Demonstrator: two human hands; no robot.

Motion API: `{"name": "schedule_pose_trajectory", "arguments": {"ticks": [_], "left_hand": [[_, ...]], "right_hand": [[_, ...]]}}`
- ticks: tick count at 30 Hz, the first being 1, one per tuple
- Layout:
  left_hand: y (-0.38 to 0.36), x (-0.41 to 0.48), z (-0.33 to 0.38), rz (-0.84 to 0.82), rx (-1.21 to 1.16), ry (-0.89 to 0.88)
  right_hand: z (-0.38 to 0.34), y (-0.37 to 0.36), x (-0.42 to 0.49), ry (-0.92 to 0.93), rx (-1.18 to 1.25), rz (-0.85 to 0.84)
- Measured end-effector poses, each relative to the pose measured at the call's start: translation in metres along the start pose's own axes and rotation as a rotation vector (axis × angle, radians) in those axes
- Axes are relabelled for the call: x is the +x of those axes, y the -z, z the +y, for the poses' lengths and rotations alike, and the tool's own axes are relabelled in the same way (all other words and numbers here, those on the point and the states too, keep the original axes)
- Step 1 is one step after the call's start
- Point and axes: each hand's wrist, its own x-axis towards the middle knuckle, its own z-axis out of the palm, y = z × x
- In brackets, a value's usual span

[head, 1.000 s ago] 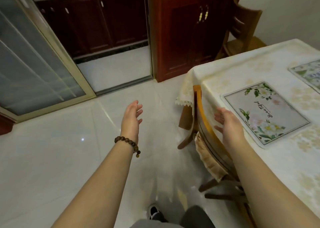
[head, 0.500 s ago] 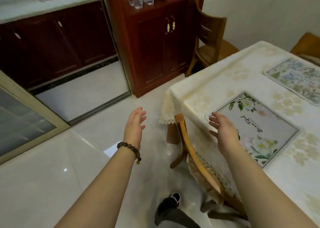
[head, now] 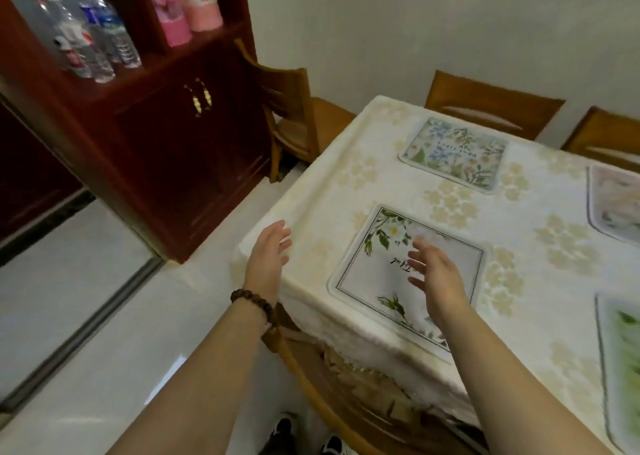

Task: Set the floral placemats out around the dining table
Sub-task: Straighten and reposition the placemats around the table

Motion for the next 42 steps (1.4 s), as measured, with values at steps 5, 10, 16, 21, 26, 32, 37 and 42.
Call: {"name": "schedule_pose_trajectory", "arguments": {"ticks": [5, 10, 16, 21, 26, 32, 37, 42], "left_hand": [[-0.045, 0.033, 0.003, -0.181, 0.066, 0.027], [-0.073, 0.057, -0.004, -0.294, 0.106, 0.085], [-0.081, 0.067, -0.038, -0.374, 0.206, 0.184], [-0.081, 0.072, -0.07, -0.409, 0.395, 0.261], [-0.091, 0.069, -0.086, -0.461, 0.54, 0.252], [-0.091, 0.074, -0.086, -0.445, 0.558, 0.28], [-0.09, 0.078, -0.088, -0.384, 0.493, 0.328], [-0.09, 0.072, -0.088, -0.344, 0.39, 0.424]], "right_hand": [[0.006, 0.035, 0.003, -0.029, 0.066, 0.17], [0.023, 0.055, -0.003, -0.076, 0.136, 0.306], [0.052, 0.063, -0.005, -0.16, 0.121, 0.392], [0.075, 0.077, -0.006, -0.208, 0.049, 0.477], [0.102, 0.082, -0.013, -0.285, -0.053, 0.463], [0.107, 0.082, -0.007, -0.274, -0.039, 0.46], [0.104, 0.088, 0.008, -0.233, -0.046, 0.45], [0.088, 0.098, 0.044, -0.214, -0.085, 0.423]]}}
